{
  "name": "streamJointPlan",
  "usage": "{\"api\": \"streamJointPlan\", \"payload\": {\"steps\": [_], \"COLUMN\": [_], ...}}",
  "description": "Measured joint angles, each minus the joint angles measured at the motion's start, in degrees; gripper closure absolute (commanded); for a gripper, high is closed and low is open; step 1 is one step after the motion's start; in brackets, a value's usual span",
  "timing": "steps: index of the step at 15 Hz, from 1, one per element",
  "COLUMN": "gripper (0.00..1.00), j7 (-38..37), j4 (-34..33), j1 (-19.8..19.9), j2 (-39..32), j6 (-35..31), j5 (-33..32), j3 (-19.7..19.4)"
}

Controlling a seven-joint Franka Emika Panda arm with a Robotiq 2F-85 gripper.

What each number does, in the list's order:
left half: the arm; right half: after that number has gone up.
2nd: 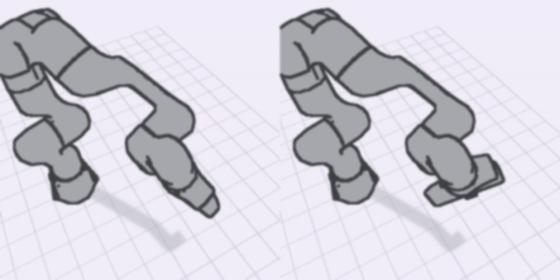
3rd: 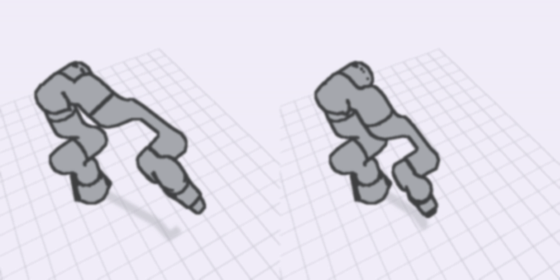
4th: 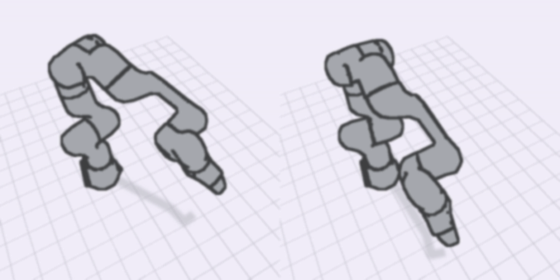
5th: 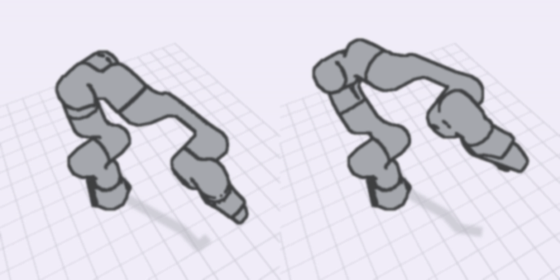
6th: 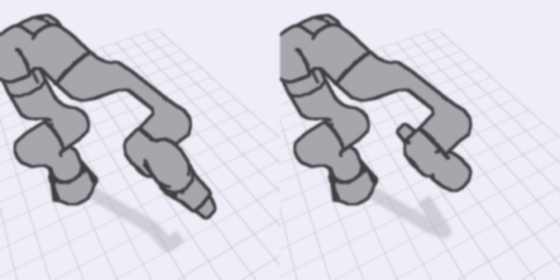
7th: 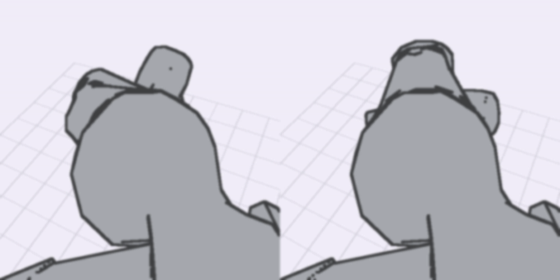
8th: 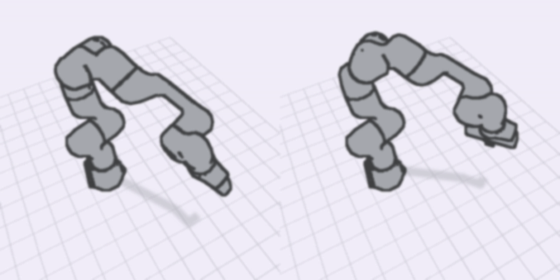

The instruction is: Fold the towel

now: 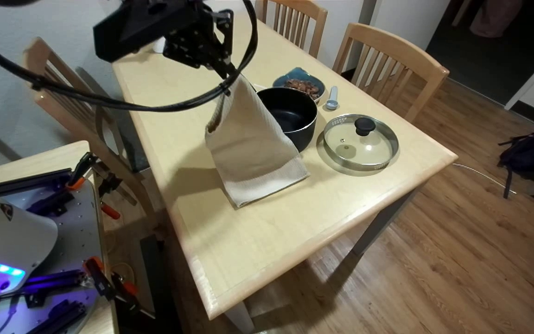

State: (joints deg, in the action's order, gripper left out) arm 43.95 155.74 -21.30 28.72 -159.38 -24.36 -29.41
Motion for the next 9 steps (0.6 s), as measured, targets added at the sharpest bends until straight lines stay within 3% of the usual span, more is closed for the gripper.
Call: {"api": "streamJointPlan", "payload": {"steps": [2,4,5,6,9], "gripper": [0.99,0.99,0.74,0.74,0.56], "j7": [3.5,7.6,9.7,11.8,16.6], "j4": [-1.0,-1.8,-2.1,-2.2,-2.3], "j1": [3.0,3.4,3.3,3.1,3.0], "j2": [2.6,3.1,2.9,2.5,0.7], "j6": [2.5,4.5,5.1,5.4,5.4], "j5": [5.0,10.7,13.4,16.1,22.3], "j3": [1.8,1.4,0.8,0.2,-0.8]}}
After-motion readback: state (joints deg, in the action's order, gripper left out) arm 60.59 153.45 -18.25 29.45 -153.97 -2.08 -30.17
